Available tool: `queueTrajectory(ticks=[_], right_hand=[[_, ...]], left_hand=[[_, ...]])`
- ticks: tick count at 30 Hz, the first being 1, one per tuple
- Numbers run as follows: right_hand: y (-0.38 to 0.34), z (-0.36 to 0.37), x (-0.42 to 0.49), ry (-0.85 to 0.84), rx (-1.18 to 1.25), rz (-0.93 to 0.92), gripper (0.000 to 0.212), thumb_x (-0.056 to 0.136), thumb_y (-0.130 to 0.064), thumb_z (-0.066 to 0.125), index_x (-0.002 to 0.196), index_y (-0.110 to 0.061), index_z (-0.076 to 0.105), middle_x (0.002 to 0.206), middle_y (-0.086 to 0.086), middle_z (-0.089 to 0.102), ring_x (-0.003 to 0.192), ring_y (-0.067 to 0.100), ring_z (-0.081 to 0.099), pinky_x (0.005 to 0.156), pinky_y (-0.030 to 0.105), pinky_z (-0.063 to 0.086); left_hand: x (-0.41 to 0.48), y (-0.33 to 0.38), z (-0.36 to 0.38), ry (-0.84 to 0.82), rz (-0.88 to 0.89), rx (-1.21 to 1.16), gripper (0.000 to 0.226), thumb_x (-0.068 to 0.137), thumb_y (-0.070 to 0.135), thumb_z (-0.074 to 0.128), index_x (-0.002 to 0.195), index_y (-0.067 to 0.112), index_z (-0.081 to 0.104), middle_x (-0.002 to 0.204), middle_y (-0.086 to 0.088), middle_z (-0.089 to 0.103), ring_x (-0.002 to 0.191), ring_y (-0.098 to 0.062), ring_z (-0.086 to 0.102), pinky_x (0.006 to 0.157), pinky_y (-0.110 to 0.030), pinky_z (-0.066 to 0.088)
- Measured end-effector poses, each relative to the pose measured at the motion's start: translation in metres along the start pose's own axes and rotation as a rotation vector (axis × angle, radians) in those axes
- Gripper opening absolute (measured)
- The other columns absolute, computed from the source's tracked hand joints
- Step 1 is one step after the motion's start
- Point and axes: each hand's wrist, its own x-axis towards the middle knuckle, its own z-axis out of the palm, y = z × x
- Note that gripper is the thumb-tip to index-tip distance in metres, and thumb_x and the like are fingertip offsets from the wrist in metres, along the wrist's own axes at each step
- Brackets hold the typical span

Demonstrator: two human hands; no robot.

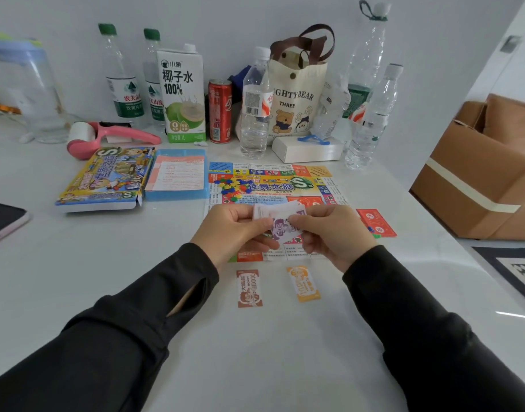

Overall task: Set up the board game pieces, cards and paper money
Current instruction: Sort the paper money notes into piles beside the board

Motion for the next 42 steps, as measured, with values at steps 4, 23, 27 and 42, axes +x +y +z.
queueTrajectory(ticks=[4, 23, 27, 42], right_hand=[[-0.001, 0.005, -0.004, 0.013, 0.035, -0.015, 0.014, 0.080, -0.002, 0.068, 0.091, -0.003, 0.061, 0.049, 0.002, 0.055, 0.039, 0.011, 0.048, 0.041, 0.022, 0.046], [0.004, 0.008, -0.003, 0.159, -0.905, -0.963, 0.021, 0.064, -0.014, 0.074, 0.083, -0.008, 0.074, 0.095, 0.007, 0.069, 0.091, 0.029, 0.061, 0.076, 0.032, 0.048], [0.005, 0.008, -0.003, 0.193, -0.884, -0.933, 0.020, 0.064, -0.017, 0.075, 0.083, -0.009, 0.074, 0.091, 0.005, 0.067, 0.087, 0.027, 0.059, 0.075, 0.027, 0.042], [0.002, 0.007, -0.007, 0.245, -0.846, -0.899, 0.025, 0.063, -0.015, 0.082, 0.086, -0.009, 0.074, 0.088, 0.004, 0.067, 0.086, 0.026, 0.060, 0.076, 0.030, 0.046]], left_hand=[[-0.001, 0.000, -0.001, 0.023, -0.008, 0.022, 0.016, 0.086, 0.005, 0.059, 0.081, 0.019, 0.064, 0.062, 0.002, 0.070, 0.050, -0.013, 0.065, 0.046, -0.018, 0.053], [0.002, 0.002, -0.003, 0.033, -0.176, -0.288, 0.010, 0.089, 0.007, 0.055, 0.083, 0.004, 0.062, 0.058, -0.009, 0.066, 0.035, -0.010, 0.053, 0.034, -0.016, 0.044], [0.001, 0.000, -0.003, -0.038, -0.131, -0.311, 0.012, 0.088, 0.010, 0.053, 0.087, 0.004, 0.063, 0.061, -0.010, 0.067, 0.038, -0.011, 0.056, 0.034, -0.015, 0.045], [0.001, -0.006, -0.005, -0.080, -0.039, -0.186, 0.013, 0.089, 0.014, 0.052, 0.088, 0.010, 0.064, 0.067, -0.008, 0.070, 0.040, -0.010, 0.056, 0.038, -0.016, 0.045]])
